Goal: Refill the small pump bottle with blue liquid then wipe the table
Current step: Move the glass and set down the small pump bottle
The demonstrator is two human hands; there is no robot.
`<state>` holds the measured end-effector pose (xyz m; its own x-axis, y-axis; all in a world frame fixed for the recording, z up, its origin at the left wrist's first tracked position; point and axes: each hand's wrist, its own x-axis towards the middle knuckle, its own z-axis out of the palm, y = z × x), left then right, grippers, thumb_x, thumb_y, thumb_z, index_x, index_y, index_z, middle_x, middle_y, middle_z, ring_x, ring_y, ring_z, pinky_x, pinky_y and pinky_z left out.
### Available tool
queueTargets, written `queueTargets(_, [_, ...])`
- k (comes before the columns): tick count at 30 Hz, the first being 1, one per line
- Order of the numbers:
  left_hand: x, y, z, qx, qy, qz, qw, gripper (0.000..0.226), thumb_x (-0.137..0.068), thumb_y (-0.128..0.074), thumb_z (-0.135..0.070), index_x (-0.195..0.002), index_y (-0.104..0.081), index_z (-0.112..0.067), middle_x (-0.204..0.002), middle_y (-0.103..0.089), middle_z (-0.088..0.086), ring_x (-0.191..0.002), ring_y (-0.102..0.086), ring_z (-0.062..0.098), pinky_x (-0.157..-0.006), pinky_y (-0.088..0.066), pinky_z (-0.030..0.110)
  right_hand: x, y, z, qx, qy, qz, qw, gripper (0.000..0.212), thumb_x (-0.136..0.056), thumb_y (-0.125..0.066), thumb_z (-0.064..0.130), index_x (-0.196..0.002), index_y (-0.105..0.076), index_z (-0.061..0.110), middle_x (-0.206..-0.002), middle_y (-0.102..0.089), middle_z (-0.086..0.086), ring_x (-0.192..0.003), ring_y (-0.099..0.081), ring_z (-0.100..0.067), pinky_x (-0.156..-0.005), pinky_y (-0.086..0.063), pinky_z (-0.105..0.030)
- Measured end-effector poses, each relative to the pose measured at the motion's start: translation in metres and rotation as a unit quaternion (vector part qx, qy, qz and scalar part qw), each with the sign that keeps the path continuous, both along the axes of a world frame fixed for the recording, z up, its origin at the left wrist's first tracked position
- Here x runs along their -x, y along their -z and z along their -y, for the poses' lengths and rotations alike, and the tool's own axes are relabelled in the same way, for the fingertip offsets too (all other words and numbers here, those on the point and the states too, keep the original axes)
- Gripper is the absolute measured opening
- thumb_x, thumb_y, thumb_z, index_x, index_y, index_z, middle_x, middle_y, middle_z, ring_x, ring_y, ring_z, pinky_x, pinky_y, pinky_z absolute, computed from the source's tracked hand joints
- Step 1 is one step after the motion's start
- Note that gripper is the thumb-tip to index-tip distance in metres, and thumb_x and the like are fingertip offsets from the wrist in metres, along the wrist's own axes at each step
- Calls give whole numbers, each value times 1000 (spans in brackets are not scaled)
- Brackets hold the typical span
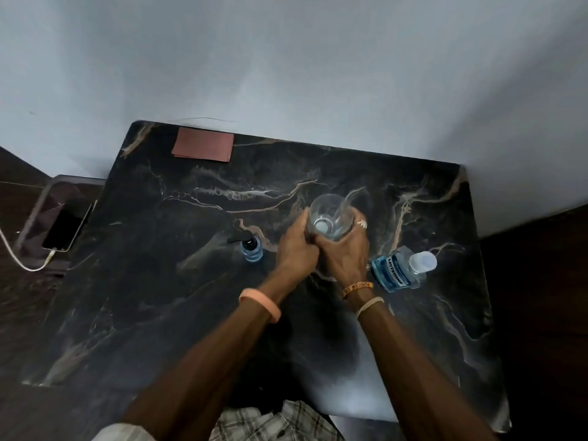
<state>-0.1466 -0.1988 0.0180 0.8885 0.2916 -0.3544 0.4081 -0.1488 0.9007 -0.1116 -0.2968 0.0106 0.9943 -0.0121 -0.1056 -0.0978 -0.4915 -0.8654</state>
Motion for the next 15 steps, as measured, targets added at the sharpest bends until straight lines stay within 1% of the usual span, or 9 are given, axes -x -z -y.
queueTargets(3, [31,10,1,-6,-16,-10,1000,67,-83,-59,3,-135,-50,-38,-122,-67,-11,-112,-62,9,-97,-54,40,23,6,5,9,-46,-11,999,76,-55,-86,40,-118,-44,37,-103,-58,13,-92,-61,-9,-73,-49,-19])
queueTargets(5, [43,15,1,-5,-25,-14,1000,75,-79,-58,7,-138,-48,-38,-125,-66,-11,-115,-61,9,-100,-52,39,31,10,4,11,-59,-21,998,75,-54,-87,39,-117,-47,37,-103,-60,13,-95,-63,-10,-77,-54,-26])
queueTargets(7, [50,21,0,-4,-20,-25,999,82,-73,-56,12,-139,-48,-37,-126,-66,-9,-119,-60,11,-103,-50,41,36,15,5,20,-67,-31,997,79,-54,-89,38,-123,-52,30,-107,-62,12,-98,-64,-11,-81,-56,-30])
queueTargets(8, [52,24,-1,-5,-15,-30,999,83,-72,-55,13,-139,-48,-36,-126,-66,-8,-120,-59,13,-104,-49,42,39,17,6,24,-72,-38,996,83,-55,-90,39,-127,-51,28,-110,-64,9,-100,-64,-12,-83,-56,-31])
queueTargets(11, [58,30,-6,-19,14,-32,999,81,-76,-55,12,-143,-44,-31,-131,-64,-4,-124,-57,15,-106,-47,42,44,23,8,32,-79,-42,995,89,-59,-89,40,-135,-47,24,-121,-64,3,-108,-63,-15,-88,-55,-34])
queueTargets(14, [68,38,-11,-19,27,-41,999,81,-82,-55,9,-151,-34,-27,-146,-52,-1,-131,-51,18,-107,-46,37,46,24,7,54,-89,-45,994,93,-63,-87,37,-142,-41,22,-128,-62,0,-115,-61,-18,-94,-53,-40])
queueTargets(15, [73,41,-13,-20,19,-49,998,77,-84,-56,7,-151,-34,-24,-146,-50,-3,-131,-51,18,-104,-48,32,47,24,6,56,-90,-47,993,95,-63,-87,36,-144,-39,21,-129,-61,-1,-116,-60,-19,-95,-53,-41])
